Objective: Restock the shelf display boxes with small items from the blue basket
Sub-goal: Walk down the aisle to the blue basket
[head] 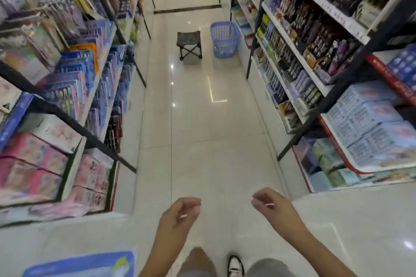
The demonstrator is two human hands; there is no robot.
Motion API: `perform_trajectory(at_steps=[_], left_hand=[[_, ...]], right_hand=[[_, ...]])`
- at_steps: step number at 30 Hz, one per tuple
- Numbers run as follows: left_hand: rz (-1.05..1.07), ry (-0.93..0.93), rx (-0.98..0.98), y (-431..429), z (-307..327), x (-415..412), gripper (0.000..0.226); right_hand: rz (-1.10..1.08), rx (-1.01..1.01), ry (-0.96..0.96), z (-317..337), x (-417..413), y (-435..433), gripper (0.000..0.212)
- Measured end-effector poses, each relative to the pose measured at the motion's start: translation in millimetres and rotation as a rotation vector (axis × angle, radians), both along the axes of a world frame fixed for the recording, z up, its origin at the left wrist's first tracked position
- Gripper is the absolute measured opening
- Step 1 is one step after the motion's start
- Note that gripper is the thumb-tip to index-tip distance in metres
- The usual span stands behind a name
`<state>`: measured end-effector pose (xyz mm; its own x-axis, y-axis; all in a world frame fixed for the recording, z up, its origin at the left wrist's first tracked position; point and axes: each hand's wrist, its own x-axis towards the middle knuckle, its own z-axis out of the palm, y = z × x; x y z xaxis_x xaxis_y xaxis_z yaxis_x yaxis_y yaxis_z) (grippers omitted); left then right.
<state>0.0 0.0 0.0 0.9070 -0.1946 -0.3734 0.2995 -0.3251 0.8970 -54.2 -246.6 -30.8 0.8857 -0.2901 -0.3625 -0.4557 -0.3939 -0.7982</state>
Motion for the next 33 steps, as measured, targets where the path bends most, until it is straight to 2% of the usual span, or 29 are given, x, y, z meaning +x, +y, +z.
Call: perform_trajectory(at_steps=[3,7,23,29,33], left_hand=[[0.032,-0.086,0.013,2,3,26,0.014],[0.023,-0.095,0.035,3,-3,77,0.013],[-0.146,-0.069,-0.015,-66,-2,359,0.014],[-0.123,-0.06,0.007,-94,-3,441,0.011],[-0.054,-0.076,0.004,-104,-2,493,0.01]], right_hand=[[0.042,0.077,-0.136,17,48,5,0.01],[0.076,0.12,-0.209,23,114,14,0.01],[-0.097,0.001,-0.073,5,289,-60,0.009],[-0.105,0.086,-0.099,11,413,-90,0.006],[0.046,0.105,-0.18,31,509,-98,0.006]])
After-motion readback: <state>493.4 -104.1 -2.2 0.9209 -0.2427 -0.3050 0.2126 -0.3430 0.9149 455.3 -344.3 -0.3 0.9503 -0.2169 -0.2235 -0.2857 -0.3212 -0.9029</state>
